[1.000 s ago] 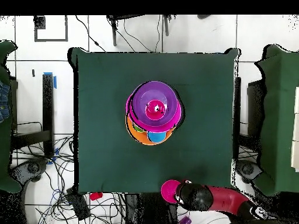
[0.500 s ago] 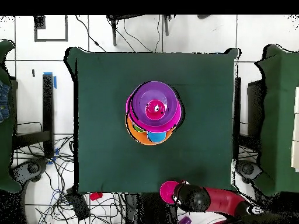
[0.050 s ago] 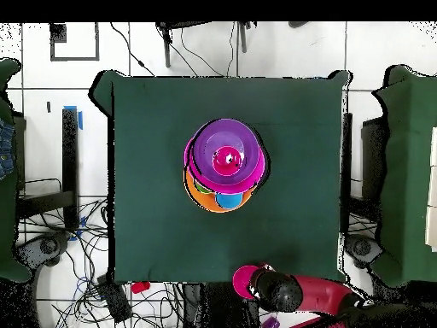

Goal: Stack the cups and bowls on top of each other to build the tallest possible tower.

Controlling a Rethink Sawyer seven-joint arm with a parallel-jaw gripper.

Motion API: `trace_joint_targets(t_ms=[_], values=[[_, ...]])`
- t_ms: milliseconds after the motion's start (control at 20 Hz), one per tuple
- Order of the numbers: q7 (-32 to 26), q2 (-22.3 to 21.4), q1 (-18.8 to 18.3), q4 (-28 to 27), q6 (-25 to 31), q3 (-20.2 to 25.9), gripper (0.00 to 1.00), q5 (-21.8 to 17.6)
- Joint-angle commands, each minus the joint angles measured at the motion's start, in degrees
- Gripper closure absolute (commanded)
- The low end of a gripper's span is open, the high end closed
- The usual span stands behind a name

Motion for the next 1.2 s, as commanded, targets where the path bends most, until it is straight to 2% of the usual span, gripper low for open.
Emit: trace_joint_targets(t_ms=[50,250,600,1200], values=[[13.22,2.60,2.85,-0.53,-7.99,6.49,0.00,1.35],[14.73,2.82,3.24,0.12,-9.25,7.23,0.00,1.58],[16.09,2.25,1.83,2.49,-10.51,11.27,0.00,1.49],[18.49,1.78,2.17,3.46,-13.06,12.84,0.00,1.24]])
